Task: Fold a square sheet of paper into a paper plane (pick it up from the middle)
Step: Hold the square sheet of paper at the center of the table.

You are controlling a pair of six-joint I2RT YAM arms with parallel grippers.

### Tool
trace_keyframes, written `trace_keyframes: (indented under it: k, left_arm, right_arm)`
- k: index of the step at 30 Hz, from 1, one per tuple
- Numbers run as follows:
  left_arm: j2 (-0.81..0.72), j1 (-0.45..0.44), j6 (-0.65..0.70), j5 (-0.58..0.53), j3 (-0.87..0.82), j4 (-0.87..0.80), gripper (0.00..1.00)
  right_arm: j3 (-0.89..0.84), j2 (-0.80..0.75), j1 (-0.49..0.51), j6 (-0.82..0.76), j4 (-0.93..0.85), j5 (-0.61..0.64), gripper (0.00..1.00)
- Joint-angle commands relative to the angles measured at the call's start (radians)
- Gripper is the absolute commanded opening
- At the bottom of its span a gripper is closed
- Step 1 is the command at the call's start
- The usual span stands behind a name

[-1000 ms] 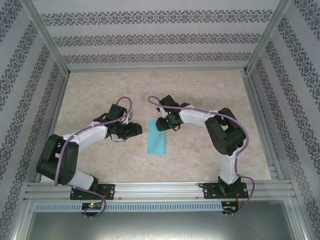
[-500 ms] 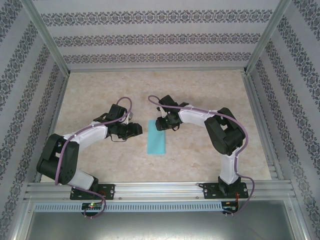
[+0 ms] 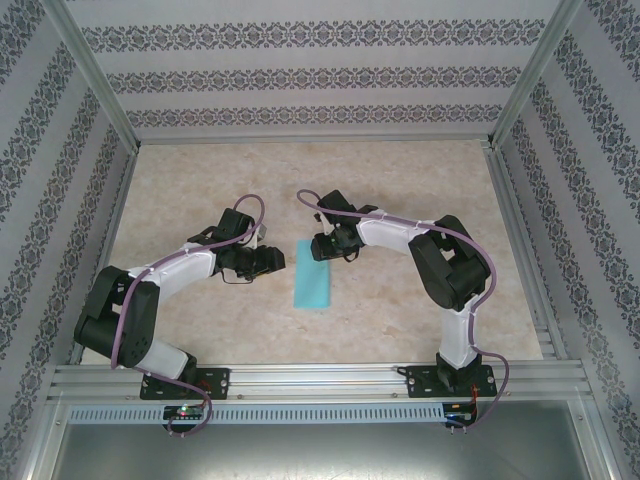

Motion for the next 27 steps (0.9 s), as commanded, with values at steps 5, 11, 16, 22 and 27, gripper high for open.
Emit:
trace_keyframes:
  k: [5, 11, 16, 22, 27]
  left_arm:
    - [0.005, 0.012, 0.013, 0.020, 0.002, 0.029, 0.52]
    - [0.003, 0.013, 0.005, 0.030, -0.002, 0.037, 0.52]
    - [0.003, 0.011, -0.002, 0.039, -0.006, 0.048, 0.53]
    - [0.005, 0.012, -0.004, 0.040, -0.008, 0.052, 0.52]
    - [0.010, 0.012, -0.004, 0.043, -0.009, 0.055, 0.53]
  right_arm:
    - [0.013, 0.036, 0.006, 0.019, -0.004, 0.033, 0.42]
    - [0.014, 0.039, 0.002, 0.029, -0.007, 0.039, 0.43]
    - [0.010, 0.039, -0.003, 0.033, -0.008, 0.041, 0.43]
    - [-0.007, 0.026, -0.005, 0.047, 0.000, 0.051, 0.43]
    - [-0.017, 0.023, -0.008, 0.065, 0.008, 0.053, 0.42]
